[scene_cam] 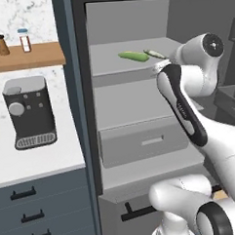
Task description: Place one corn and one fish in each tupperware on the nearby counter, to pack two identical lunches.
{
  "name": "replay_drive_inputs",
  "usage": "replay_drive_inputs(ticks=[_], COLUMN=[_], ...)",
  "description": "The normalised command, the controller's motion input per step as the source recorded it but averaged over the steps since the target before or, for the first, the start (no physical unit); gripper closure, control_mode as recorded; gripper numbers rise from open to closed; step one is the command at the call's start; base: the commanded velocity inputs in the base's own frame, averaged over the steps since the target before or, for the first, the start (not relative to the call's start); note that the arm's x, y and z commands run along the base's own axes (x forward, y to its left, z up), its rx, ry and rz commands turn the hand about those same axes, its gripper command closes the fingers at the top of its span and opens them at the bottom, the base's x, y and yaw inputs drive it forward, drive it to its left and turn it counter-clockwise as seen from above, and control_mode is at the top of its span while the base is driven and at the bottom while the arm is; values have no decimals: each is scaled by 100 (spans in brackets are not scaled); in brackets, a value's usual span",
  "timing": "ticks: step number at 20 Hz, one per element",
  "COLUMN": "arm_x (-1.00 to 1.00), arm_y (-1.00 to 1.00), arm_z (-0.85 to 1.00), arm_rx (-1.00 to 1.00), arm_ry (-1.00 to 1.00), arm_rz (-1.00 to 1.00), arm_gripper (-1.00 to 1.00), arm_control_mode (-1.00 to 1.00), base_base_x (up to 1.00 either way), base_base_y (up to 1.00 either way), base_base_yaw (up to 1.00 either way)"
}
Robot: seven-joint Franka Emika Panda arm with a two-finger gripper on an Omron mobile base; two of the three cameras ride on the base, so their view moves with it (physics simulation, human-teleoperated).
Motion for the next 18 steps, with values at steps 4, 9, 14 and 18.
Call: replay_drive_inputs(ticks=[4,9,14,18], arm_x=[53,59,72,72], arm_y=[0,0,0,0], arm_z=[0,0,0,0], arm_rx=[0,0,4,4], arm_ry=[0,0,2,12], arm_rz=[-2,0,0,0], arm_gripper=[-100,-100,-100,-100], arm_control_mode=[-100,-100,-100,-100], base_base_x=[0,0,0,0], base_base_y=[0,0,0,0], base_base_yaw=[0,0,0,0])
